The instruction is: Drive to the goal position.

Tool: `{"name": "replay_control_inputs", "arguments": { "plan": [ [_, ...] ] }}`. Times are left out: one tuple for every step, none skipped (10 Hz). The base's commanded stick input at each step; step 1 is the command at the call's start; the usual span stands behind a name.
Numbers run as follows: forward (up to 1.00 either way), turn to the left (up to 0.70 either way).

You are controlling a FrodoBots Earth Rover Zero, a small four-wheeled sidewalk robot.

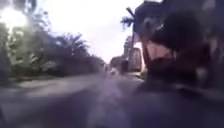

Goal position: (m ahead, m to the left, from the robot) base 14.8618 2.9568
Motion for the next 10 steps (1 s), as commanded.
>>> {"name": "replay_control_inputs", "arguments": {
  "plan": [
    [0.70,0.00],
    [0.70,0.00],
    [0.70,0.00],
    [0.70,0.00],
    [0.70,0.00],
    [0.70,-0.13],
    [0.70,-0.33],
    [0.70,-0.35],
    [0.70,-0.35],
    [0.70,-0.35]
  ]
}}
